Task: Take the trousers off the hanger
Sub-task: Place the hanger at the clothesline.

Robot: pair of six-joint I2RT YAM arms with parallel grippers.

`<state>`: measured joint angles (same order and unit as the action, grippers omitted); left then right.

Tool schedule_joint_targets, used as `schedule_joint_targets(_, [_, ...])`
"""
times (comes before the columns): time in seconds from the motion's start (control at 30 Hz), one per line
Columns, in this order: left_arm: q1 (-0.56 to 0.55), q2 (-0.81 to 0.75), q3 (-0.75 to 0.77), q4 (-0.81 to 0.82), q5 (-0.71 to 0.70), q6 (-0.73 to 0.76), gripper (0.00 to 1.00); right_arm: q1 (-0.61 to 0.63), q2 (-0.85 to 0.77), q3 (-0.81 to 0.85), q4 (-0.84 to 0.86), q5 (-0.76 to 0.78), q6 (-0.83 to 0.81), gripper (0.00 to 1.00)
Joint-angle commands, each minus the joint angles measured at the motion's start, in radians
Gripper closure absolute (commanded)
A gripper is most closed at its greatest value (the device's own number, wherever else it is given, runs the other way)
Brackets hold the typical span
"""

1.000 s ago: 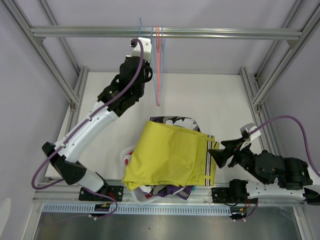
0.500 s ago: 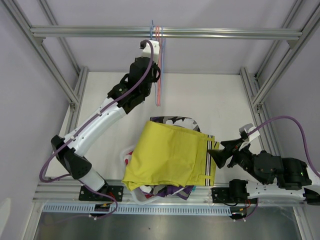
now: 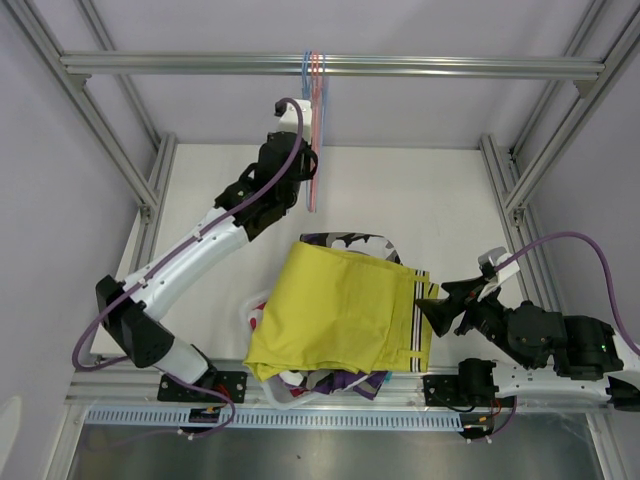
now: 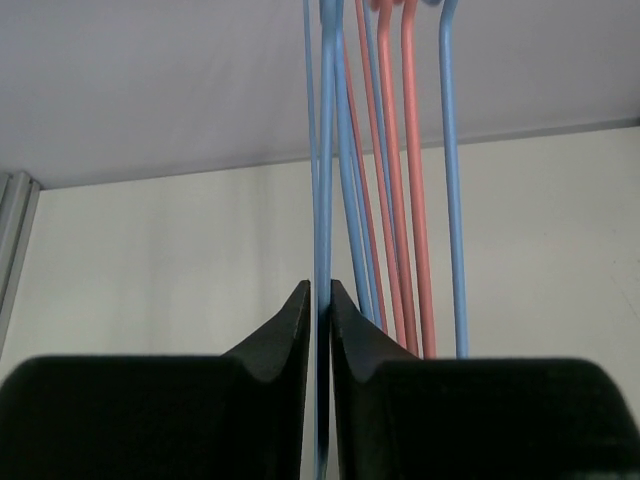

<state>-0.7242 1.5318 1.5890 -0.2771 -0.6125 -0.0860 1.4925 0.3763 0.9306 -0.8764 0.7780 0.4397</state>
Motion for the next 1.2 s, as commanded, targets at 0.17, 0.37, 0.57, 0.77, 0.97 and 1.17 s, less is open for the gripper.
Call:
schedule_joint_targets(0.17, [-0.030, -0.117, -0.124, -0.013, 0.031, -0.083, 0.70, -0.009, -0.004, -0.006, 0.025, 0.000, -0.010, 0.25])
schedule_joint_targets(0.37, [-0.053, -0.241, -0.211, -0.030, 0.065, -0.149, 0.54, -0.011, -0.001, -0.009, 0.022, -0.005, -0.002, 0.24])
schedule_joint_targets(0.57, [-0.121, -0.360, -0.293, -0.112, 0.027, -0.193, 0.42, -0.014, 0.006, -0.015, 0.008, -0.013, 0.022, 0.22])
schedule_joint_targets(0.77, [-0.191, -0.501, -0.334, -0.285, -0.045, -0.248, 0.25, -0.015, 0.039, -0.021, -0.042, 0.100, 0.089, 0.11])
schedule_joint_targets(0.97, [-0.218, -0.604, -0.278, -0.451, -0.170, -0.201, 0.09, -0.050, 0.099, 0.017, -0.173, 0.292, 0.243, 0.00])
schedule_joint_targets(1.17, [0.007, -0.717, -0.357, -0.409, 0.054, -0.182, 0.03, -0.109, 0.127, 0.079, -0.250, 0.435, 0.337, 0.01])
